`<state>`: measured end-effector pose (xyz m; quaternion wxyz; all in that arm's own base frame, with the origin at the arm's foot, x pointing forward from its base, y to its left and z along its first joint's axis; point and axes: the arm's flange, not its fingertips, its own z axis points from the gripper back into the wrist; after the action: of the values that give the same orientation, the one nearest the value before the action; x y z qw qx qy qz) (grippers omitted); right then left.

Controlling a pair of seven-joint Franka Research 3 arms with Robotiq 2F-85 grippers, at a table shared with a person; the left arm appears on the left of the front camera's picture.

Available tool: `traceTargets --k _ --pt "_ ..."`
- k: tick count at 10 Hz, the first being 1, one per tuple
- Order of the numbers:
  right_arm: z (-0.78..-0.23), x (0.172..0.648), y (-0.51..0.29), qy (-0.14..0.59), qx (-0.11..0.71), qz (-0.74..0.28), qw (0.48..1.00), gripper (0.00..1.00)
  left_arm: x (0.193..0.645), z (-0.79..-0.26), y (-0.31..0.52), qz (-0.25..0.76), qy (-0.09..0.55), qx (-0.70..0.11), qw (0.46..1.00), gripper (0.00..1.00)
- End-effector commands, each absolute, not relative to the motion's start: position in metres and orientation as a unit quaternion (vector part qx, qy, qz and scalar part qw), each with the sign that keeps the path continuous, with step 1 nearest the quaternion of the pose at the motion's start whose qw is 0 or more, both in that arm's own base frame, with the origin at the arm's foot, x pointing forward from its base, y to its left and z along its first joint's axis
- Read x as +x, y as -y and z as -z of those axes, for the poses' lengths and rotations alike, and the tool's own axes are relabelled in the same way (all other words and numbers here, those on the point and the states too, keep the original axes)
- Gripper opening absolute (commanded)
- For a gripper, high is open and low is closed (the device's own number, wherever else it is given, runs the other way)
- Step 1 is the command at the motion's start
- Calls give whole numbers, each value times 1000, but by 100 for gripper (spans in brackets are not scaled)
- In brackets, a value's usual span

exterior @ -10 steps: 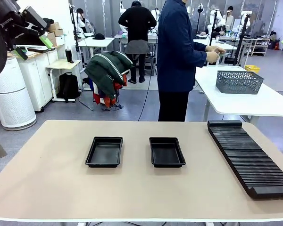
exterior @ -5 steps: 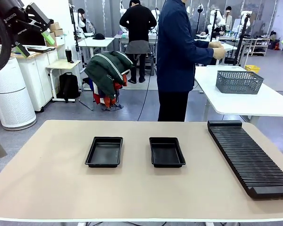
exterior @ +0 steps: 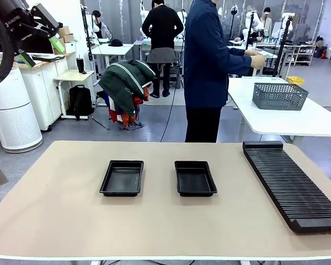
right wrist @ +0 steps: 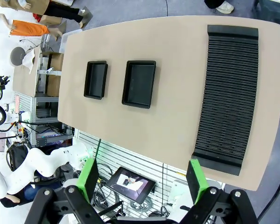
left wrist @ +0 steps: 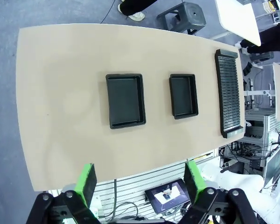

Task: Inspect and transfer BCBs to ESD trays.
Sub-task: Pick up the Blank PCB from the PCB Rack and place it in the left ESD tray.

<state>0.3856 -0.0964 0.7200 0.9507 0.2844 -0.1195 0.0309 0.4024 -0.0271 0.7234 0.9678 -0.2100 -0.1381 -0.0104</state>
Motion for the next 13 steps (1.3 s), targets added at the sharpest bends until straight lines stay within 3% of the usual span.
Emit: traceTargets --k 1,13 --pt "-720 384 96 121 285 -31 950 100 401 -723 26 9 142 -210 967 100" --pt "-720 384 96 121 285 -31 950 100 401 -723 26 9 142 -210 967 100"
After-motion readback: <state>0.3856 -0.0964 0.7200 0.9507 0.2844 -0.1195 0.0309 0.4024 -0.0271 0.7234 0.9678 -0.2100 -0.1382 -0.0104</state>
